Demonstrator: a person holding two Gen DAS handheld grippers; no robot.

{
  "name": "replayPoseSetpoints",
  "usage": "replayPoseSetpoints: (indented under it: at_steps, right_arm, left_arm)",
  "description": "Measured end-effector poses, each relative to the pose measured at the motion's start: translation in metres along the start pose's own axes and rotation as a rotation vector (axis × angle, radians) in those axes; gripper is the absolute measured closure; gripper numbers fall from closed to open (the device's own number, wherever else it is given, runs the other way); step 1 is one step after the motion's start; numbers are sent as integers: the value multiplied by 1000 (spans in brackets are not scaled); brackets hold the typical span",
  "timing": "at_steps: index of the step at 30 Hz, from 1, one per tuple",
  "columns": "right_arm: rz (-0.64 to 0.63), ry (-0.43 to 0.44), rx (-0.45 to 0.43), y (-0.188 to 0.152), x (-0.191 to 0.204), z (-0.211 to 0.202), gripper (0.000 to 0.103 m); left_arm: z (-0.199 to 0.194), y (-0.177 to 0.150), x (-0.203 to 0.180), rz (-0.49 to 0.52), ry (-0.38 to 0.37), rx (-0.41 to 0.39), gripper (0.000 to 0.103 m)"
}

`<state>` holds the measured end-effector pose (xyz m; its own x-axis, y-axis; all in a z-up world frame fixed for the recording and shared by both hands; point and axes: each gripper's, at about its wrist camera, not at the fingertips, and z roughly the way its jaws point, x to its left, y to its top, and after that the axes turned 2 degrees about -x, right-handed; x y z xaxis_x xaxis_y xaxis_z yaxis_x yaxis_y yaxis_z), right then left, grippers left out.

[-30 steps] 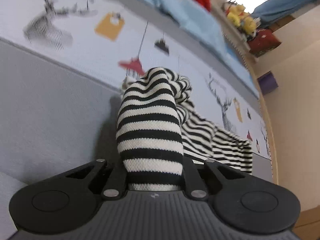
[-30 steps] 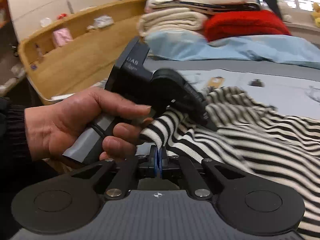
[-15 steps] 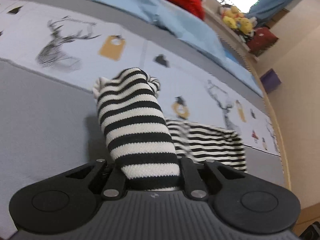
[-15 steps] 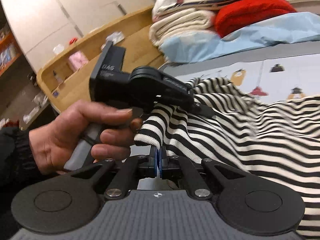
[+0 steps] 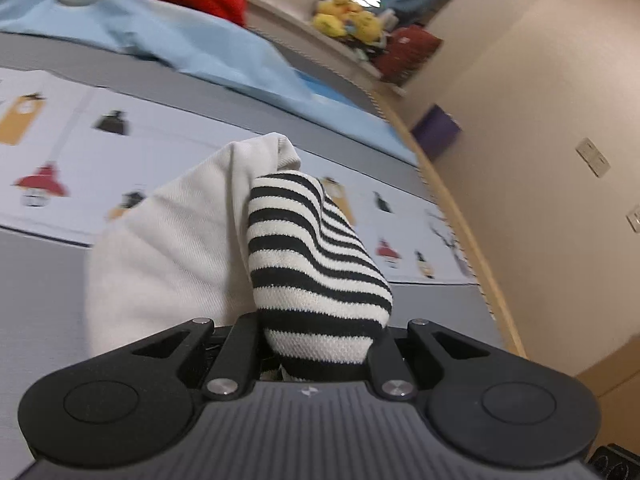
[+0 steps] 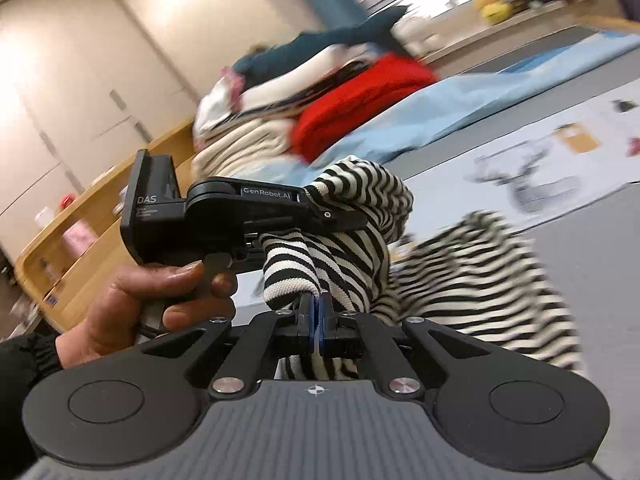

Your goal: Fold small clothes

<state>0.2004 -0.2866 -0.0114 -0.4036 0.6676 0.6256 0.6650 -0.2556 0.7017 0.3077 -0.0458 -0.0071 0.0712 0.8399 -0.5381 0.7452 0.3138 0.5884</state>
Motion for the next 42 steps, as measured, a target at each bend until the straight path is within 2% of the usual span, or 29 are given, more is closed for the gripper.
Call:
replayPoseSetpoints:
  at_steps: [2, 3, 5, 6, 9, 11, 14, 16, 17, 18, 19, 20, 21, 22, 25, 27, 31, 32, 33, 34, 35, 37, 40, 42]
  right_arm:
    - [14, -49, -33, 1, -11, -15, 102]
    - [23, -78, -50, 2, -17, -22, 102]
    - [44, -138, -72, 4, -30, -34, 103]
    - [58, -172, -72, 5, -37, -36, 103]
    - [99, -297, -18, 2, -52, -31, 103]
    - [140, -403, 70, -5, -70, -21, 103]
    - [237, -529, 195, -17, -93, -4, 102]
    - [301, -543, 200, -17, -100, -2, 96]
    - [310, -541, 175, -14, -100, -2, 95]
    - [315, -537, 151, -9, -100, -3, 89]
    - [318, -530, 125, -3, -100, -4, 75]
    - [318, -527, 96, 3, -100, -5, 66]
    - [311, -528, 80, 10, -103, -3, 53]
    - [295, -532, 76, 17, -106, 0, 49]
    - [225, -505, 114, 35, -120, 18, 48]
    - [183, -477, 174, 41, -128, 29, 48]
    - [178, -407, 298, 30, -132, 53, 48]
    - [133, -399, 320, 28, -126, 58, 50]
    - [81, -395, 334, 26, -120, 62, 61]
    - [33, -385, 341, 25, -113, 63, 92]
    - [-7, -370, 344, 24, -107, 61, 100]
    - [-25, -331, 281, 29, -100, 46, 100]
    - [111, -225, 121, 45, -110, 3, 101]
    - [141, -196, 91, 47, -118, -19, 101]
  left_arm:
    - [14, -6, -19, 20, -38, 13, 86]
    - [20, -8, -27, 26, -61, 26, 74]
    - [27, -13, -38, 48, -108, 58, 59]
    - [28, -15, -40, 67, -116, 66, 56]
    - [15, -12, -34, 63, -148, 33, 50]
    - [3, -6, -18, 10, -172, 16, 48]
    - [-9, 2, 4, -19, -125, 11, 48]
    - [-14, 5, 19, -27, -75, 28, 49]
    - [-16, 5, 25, -26, -50, 43, 49]
    - [-19, 6, 32, -19, -32, 55, 49]
    - [-21, 7, 36, -10, -19, 67, 49]
    - [-25, 5, 40, 3, -11, 81, 49]
    - [-27, 3, 43, 23, -1, 99, 49]
    - [-29, 3, 46, 43, 10, 112, 49]
    - [-35, -3, 52, 92, 26, 137, 49]
    - [-38, -8, 55, 116, 35, 159, 49]
    - [-36, -16, 54, 168, 49, 199, 49]
    - [-34, -18, 52, 180, 54, 207, 49]
    - [-32, -20, 50, 189, 57, 213, 49]
    - [-30, -21, 48, 198, 58, 221, 49]
    - [-28, -23, 46, 206, 57, 226, 49]
    - [-24, -26, 39, 234, 46, 234, 49]
    - [-18, -34, 25, 295, 17, 252, 49]
    - [-14, -40, 17, 345, -10, 279, 49]
